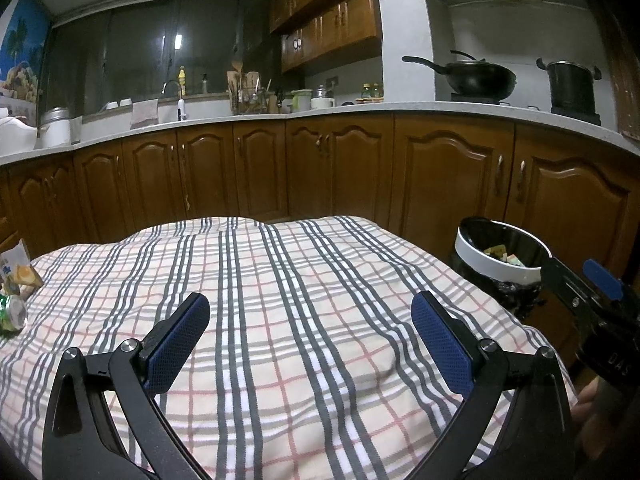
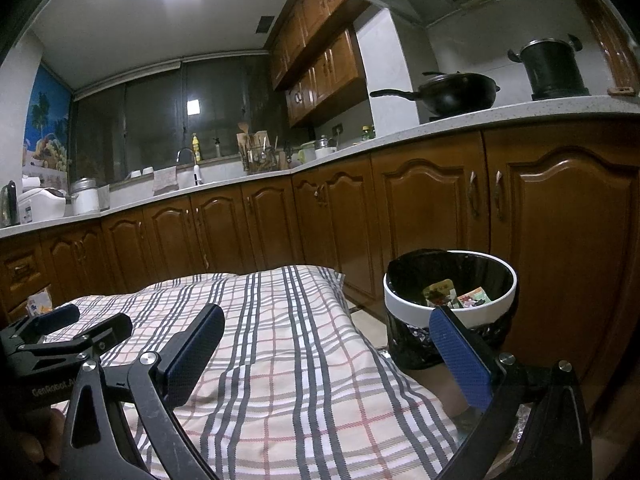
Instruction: Collect trash
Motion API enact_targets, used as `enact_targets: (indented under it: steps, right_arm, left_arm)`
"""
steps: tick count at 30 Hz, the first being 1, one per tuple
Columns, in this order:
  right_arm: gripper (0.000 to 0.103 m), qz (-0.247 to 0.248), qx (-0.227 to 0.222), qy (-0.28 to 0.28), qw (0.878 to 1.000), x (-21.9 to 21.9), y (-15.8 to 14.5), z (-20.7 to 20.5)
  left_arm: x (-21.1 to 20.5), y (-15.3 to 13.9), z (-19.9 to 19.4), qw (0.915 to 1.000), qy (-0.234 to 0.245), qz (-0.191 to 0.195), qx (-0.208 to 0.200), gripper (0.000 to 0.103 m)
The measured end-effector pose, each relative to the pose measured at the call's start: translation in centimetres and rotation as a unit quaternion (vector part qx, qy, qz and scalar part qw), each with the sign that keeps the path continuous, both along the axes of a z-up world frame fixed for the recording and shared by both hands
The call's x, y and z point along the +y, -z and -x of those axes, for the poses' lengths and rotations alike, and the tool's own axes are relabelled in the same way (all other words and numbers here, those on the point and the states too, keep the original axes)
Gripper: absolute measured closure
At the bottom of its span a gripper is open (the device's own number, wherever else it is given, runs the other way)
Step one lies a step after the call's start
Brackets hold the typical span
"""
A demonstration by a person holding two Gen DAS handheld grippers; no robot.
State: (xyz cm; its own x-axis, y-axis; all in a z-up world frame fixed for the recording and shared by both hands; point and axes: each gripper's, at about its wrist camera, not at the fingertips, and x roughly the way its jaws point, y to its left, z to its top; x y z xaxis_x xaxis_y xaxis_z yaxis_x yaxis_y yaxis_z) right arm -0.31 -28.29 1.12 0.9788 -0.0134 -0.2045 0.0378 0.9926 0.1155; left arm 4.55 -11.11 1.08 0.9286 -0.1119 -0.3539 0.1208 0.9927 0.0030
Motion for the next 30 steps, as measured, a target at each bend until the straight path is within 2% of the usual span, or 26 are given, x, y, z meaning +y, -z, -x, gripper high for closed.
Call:
enact_targets:
  steps: [30]
  right_arm:
    - [0.000,-0.002,-0.002,-0.002,1.000,0.09,-0.20,-0.10]
  left_arm:
    - [0.11,0.11,-0.16,1.0000,0.002,0.002,0.005,0.000]
